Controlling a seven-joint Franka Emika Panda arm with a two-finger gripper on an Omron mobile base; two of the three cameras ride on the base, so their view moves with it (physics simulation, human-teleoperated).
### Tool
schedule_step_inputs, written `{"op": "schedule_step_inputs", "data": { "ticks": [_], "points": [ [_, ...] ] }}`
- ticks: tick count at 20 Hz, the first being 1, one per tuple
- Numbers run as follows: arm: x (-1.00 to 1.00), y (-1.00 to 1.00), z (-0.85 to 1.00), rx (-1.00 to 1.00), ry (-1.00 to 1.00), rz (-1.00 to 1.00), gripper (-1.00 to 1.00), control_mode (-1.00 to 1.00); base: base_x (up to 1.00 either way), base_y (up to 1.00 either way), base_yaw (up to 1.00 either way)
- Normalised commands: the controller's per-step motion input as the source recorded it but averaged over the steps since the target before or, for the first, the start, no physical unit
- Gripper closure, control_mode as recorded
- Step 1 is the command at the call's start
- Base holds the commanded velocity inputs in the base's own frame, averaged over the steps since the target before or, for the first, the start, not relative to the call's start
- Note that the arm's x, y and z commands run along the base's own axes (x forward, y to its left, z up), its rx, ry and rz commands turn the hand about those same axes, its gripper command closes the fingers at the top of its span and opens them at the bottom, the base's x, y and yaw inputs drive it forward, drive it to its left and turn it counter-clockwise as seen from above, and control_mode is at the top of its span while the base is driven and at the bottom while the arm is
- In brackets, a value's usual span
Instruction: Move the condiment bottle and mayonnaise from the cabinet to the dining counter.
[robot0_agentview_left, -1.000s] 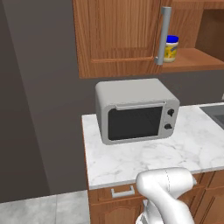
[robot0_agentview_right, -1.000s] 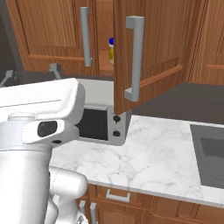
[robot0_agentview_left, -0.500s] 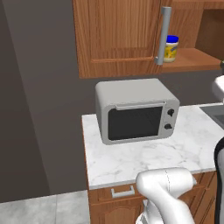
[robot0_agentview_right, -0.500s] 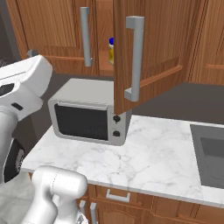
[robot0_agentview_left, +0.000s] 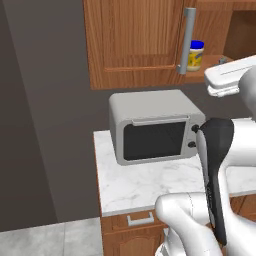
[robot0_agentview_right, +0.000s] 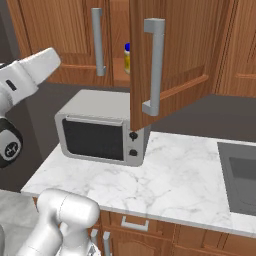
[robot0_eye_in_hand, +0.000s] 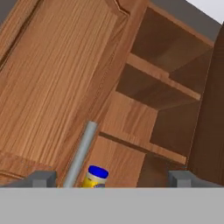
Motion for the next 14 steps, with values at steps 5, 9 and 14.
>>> {"op": "schedule_step_inputs", "data": {
  "ticks": [5,9,14],
  "points": [
    [0.56,0.0,0.0,0.04,0.23,-0.31,-1.0,-1.0,0.0,0.0,0.0],
    [0.42,-0.17,0.0,0.1,0.23,-0.3,-1.0,-1.0,0.0,0.0,0.0],
    [0.07,-0.48,0.0,0.16,0.22,-0.25,-1.0,-1.0,0.0,0.0,0.0]
  ]
}}
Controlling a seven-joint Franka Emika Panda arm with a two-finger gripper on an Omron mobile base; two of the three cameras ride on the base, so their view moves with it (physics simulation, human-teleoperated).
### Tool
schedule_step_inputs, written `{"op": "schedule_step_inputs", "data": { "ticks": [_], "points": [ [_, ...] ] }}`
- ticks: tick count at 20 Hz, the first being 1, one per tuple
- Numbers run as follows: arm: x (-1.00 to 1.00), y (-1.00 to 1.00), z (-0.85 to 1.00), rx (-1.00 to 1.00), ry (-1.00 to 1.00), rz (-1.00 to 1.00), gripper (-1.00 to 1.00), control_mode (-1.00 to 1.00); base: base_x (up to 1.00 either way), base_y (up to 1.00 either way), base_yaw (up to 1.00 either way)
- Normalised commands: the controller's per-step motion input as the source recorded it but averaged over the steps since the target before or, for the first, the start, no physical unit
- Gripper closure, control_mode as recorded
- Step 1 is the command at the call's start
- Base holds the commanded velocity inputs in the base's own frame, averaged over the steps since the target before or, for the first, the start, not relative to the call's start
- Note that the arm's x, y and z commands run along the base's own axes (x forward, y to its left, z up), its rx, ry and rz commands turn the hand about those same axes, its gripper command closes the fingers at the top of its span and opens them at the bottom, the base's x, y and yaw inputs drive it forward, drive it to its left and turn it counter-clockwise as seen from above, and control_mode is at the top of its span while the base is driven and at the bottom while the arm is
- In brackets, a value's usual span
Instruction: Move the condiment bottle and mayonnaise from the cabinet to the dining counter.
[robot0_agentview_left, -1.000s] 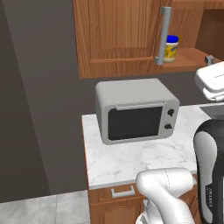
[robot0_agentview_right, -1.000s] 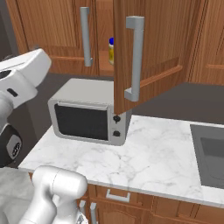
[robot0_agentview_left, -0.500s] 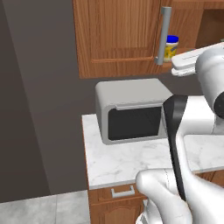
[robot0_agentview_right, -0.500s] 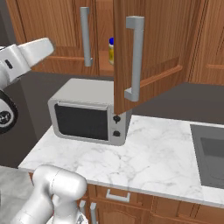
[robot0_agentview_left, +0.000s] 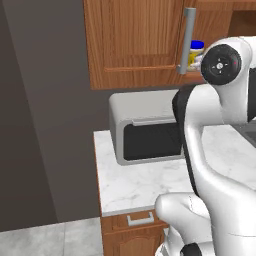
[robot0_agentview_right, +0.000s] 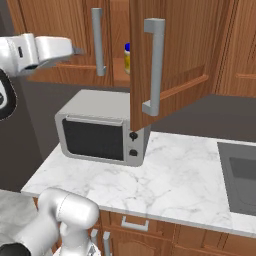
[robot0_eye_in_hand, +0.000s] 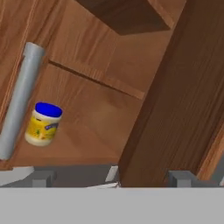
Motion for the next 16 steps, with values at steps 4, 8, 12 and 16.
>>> {"op": "schedule_step_inputs", "data": {
  "ticks": [4,8,12,16],
  "points": [
    [0.0,-0.56,0.0,0.21,0.2,-0.19,-1.0,-1.0,0.0,0.0,0.0],
    [0.0,-0.48,0.0,0.19,0.17,-0.16,-1.0,-1.0,0.0,0.0,0.0],
    [0.01,-0.42,0.0,0.16,0.11,-0.16,-1.0,-1.0,0.0,0.0,0.0],
    [0.05,-0.36,0.0,0.13,0.07,-0.18,-1.0,-1.0,0.0,0.0,0.0]
  ]
}}
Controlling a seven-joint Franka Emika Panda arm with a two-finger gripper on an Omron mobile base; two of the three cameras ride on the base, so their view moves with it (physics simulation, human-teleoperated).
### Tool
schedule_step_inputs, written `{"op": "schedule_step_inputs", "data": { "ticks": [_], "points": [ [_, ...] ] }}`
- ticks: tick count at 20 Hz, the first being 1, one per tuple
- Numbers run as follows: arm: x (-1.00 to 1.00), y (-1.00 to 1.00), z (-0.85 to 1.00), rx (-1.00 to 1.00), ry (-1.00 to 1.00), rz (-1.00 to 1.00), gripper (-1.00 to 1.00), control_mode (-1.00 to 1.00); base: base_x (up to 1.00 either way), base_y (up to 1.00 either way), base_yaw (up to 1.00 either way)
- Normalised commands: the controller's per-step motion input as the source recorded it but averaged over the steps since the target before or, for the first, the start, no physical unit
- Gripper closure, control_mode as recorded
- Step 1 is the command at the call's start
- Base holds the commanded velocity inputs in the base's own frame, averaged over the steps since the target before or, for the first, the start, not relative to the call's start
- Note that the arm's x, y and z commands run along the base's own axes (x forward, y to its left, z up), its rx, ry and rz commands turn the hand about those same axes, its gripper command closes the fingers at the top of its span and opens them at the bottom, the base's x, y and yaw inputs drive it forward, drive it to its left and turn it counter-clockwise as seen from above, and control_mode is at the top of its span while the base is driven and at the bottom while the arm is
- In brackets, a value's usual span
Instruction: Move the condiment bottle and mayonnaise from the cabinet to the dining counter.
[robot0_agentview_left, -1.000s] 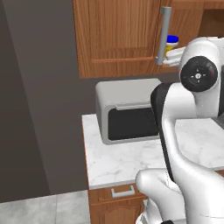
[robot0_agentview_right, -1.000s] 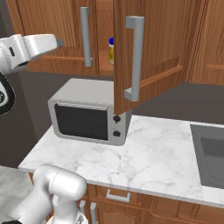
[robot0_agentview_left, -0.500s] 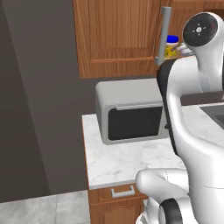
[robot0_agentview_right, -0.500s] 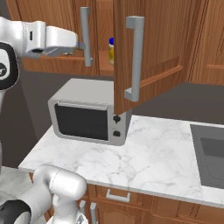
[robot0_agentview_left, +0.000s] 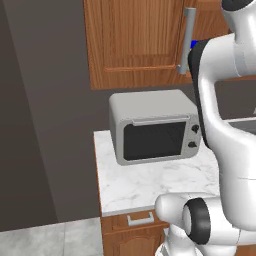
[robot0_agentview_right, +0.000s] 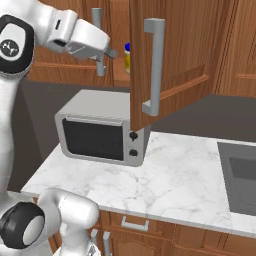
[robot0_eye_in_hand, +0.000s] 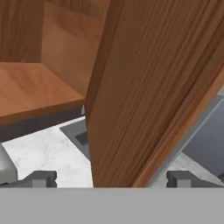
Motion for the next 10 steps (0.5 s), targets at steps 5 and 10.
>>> {"op": "schedule_step_inputs", "data": {
  "ticks": [5,10],
  "points": [
    [0.12,-0.28,-0.01,0.09,0.03,-0.16,-1.0,-1.0,0.0,0.0,0.0],
    [0.11,-0.16,-0.12,0.04,-0.01,-0.11,-1.0,-1.0,0.0,0.0,0.0]
  ]
}}
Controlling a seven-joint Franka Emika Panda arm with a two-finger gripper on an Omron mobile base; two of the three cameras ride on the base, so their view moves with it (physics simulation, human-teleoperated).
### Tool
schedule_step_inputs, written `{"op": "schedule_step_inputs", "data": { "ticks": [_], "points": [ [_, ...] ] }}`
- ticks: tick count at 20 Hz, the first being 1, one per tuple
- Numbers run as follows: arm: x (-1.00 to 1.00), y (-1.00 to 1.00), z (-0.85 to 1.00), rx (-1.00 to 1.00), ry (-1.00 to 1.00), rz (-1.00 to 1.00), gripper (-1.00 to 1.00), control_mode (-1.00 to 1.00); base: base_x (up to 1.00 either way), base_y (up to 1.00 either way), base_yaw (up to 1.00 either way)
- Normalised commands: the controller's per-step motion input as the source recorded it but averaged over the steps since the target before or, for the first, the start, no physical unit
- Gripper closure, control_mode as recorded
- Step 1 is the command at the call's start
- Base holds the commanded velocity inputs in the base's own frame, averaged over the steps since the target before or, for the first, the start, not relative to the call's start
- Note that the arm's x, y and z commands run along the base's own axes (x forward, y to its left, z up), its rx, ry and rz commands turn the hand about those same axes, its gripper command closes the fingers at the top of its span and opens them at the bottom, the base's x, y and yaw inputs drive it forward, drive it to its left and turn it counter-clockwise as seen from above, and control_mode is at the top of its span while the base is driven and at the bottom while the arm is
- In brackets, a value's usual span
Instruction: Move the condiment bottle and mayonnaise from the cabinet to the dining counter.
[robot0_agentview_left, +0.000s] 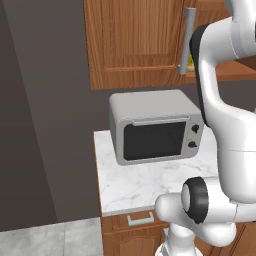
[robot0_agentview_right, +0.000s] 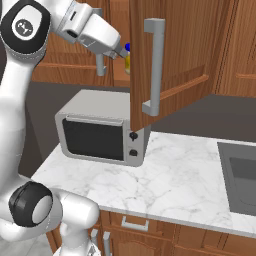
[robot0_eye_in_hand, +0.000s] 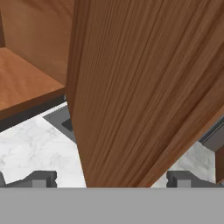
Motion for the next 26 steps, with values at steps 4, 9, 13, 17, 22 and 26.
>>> {"op": "schedule_step_inputs", "data": {
  "ticks": [4,9,13,17,22,26],
  "points": [
    [0.18,0.0,-0.33,0.0,-0.16,-0.01,-1.0,-1.0,0.0,0.0,0.0],
    [0.17,0.0,-0.3,0.0,-0.21,0.0,-1.0,-1.0,0.0,0.0,0.0],
    [0.16,-0.05,-0.13,0.0,-0.24,0.0,-1.0,-1.0,0.0,0.0,0.0],
    [0.24,-0.12,-0.04,0.0,-0.2,0.0,-1.0,-1.0,0.0,0.0,0.0],
    [0.26,-0.2,0.0,0.0,-0.12,-0.04,-1.0,-1.0,0.0,0.0,0.0],
    [0.09,-0.34,0.0,-0.03,-0.09,-0.12,-1.0,-1.0,0.0,0.0,0.0]
  ]
}}
